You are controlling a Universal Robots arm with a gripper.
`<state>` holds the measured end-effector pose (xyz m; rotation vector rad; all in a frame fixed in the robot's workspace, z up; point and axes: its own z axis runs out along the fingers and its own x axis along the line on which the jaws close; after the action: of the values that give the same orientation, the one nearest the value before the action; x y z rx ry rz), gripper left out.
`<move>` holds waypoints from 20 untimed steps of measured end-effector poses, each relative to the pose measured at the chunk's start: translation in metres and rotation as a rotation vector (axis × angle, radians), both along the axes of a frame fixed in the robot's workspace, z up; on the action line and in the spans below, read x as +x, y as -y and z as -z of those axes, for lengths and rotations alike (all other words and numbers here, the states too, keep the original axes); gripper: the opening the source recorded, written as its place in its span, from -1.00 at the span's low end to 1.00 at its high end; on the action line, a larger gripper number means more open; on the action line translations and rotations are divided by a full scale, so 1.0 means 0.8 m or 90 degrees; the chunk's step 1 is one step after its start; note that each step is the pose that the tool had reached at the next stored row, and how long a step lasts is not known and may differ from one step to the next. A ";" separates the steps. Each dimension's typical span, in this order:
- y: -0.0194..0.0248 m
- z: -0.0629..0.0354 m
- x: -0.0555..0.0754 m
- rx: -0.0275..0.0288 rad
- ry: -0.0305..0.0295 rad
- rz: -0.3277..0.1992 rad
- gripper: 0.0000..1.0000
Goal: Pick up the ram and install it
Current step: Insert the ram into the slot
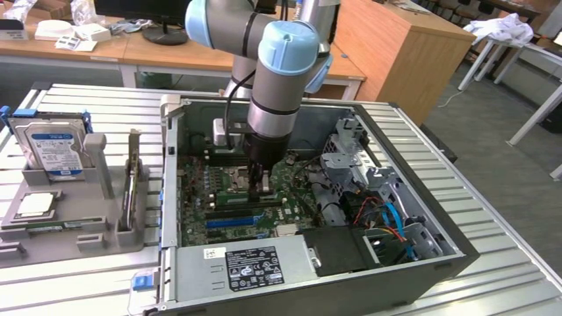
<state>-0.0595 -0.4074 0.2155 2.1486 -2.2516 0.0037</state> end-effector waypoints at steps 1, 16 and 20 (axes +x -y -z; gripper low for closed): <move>0.0000 0.000 0.000 0.0002 0.0001 0.000 -0.73; 0.0000 0.006 0.000 0.0001 0.0001 0.000 -0.73; 0.0000 0.006 0.000 0.0001 0.0001 0.000 -0.73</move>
<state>-0.0596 -0.4074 0.2110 2.1488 -2.2517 0.0038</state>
